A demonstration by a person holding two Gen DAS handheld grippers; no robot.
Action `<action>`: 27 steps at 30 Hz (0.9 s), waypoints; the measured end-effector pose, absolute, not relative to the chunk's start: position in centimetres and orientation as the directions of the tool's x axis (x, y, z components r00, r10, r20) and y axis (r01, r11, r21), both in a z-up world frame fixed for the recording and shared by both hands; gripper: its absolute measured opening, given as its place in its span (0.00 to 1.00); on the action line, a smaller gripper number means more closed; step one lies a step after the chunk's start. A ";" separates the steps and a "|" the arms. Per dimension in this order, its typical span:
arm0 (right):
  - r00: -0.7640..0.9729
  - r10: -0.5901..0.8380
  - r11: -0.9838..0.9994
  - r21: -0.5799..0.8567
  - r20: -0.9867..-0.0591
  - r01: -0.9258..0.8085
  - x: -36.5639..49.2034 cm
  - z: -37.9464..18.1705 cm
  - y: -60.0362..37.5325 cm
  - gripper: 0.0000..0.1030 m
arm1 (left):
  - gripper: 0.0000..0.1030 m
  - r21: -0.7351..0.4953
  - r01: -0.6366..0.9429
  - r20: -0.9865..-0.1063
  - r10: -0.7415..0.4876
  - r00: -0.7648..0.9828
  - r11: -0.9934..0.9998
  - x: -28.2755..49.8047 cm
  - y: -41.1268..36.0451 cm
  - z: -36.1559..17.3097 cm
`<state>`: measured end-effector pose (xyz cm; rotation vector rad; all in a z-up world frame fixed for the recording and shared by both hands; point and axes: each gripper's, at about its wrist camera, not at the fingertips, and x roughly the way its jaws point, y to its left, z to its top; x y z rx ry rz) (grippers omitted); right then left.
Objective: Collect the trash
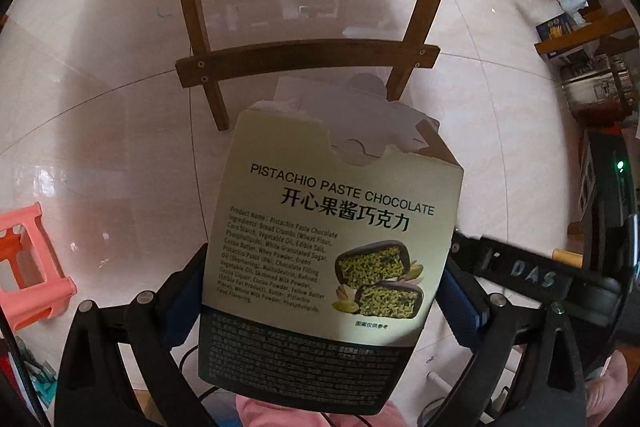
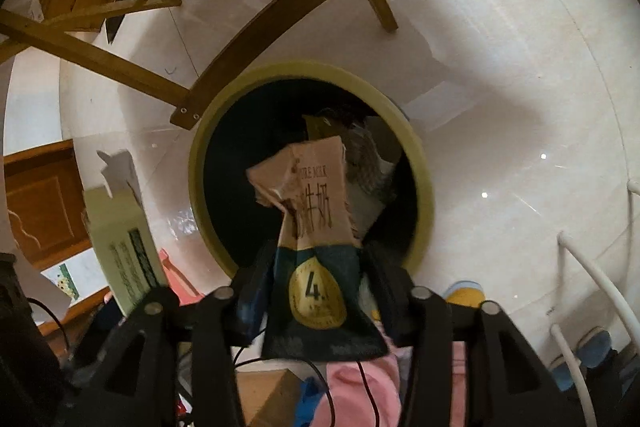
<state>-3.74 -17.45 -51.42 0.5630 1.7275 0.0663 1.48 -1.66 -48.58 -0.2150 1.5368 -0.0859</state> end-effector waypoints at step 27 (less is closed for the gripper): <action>-0.078 0.390 0.881 0.347 -0.918 0.322 -4.2 -51.4 -17.9 0.61 | 0.99 -0.122 -0.098 -0.988 -0.112 0.105 0.988 0.9 -1.2 -47.5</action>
